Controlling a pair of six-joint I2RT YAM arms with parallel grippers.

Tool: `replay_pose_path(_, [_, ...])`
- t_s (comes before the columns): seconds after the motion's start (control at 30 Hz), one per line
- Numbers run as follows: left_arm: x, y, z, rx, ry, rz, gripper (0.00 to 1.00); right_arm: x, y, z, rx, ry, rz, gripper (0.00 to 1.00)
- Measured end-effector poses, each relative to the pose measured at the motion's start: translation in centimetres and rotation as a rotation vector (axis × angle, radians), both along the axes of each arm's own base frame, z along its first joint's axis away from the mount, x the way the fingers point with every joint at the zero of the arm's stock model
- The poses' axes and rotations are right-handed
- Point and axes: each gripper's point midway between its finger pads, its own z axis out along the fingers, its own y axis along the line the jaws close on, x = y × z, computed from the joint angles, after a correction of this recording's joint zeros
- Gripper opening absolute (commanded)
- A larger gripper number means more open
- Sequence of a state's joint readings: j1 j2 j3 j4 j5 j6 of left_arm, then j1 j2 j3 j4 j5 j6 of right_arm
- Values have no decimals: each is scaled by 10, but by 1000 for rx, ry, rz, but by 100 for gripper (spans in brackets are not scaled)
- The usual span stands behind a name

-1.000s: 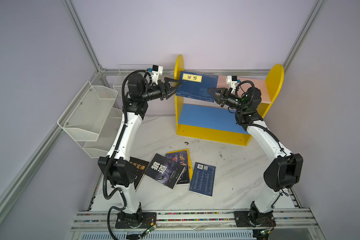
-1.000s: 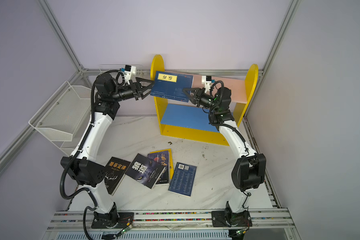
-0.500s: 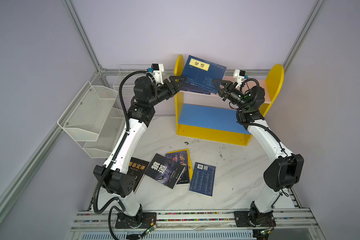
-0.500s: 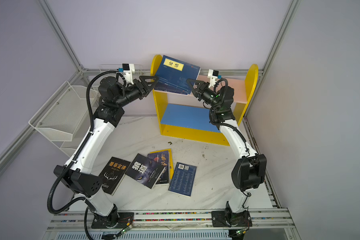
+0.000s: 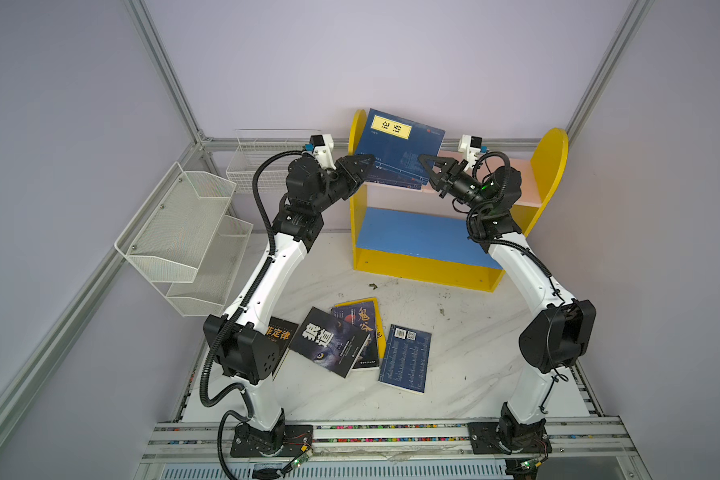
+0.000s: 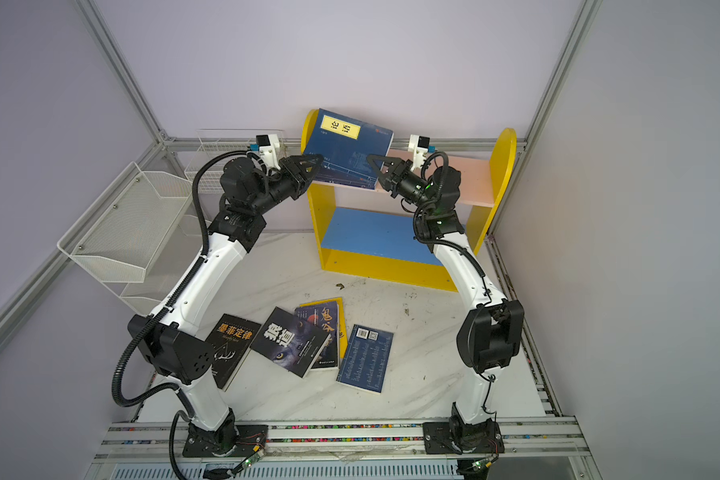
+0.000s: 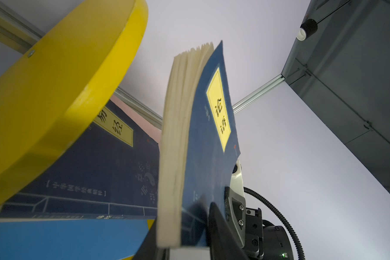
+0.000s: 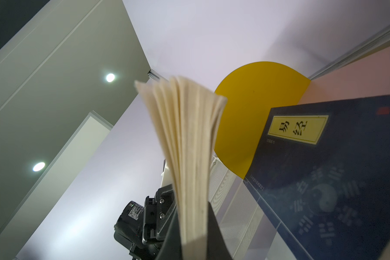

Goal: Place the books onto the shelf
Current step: 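Lay the book onto the first book on the pink shelf with both grippers, then press the book flat onto the stack with the right gripper while the left steadies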

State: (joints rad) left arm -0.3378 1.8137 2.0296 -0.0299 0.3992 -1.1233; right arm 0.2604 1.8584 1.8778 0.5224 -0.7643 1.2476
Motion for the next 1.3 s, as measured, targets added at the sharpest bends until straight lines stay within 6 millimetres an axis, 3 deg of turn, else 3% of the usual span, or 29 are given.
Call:
replay_pose_path(0.03, [0, 0, 3, -13, -3, 4, 8, 2, 0, 0, -3, 3, -3, 0])
replay_pose_path(0.1, [-1, 0, 8, -41, -9, 7, 1, 7, 1, -1, -10, 10, -13, 17])
replay_pose_path(0.2, [0, 1, 12, -60, -15, 28, 0, 16, -2, 0, -27, 18, -62, 49])
replay_pose_path(0.3, [6, 3, 9, -66, -3, 63, 0, 27, -12, 13, -66, 7, -185, 60])
replay_pose_path(0.47, [20, 4, -3, -72, 23, 98, 0, 38, -45, 40, -147, -23, -454, 60])
replay_pose_path(0.6, [41, 1, -32, -58, 87, 122, 0, 40, -60, 51, -212, -43, -575, 60])
replay_pose_path(0.7, [50, -2, -45, -71, 123, 121, 0, 45, -60, 39, -274, -17, -625, 60])
replay_pose_path(0.87, [47, -1, -34, -81, 111, 119, 0, 62, -48, -8, -404, 78, -659, 59])
replay_pose_path(1.03, [45, 0, -33, -73, 122, 118, 0, 74, -42, -40, -511, 149, -689, 58])
replay_pose_path(1.3, [44, 0, -36, -83, 152, 86, 0, 68, -37, -45, -542, 143, -697, 61])
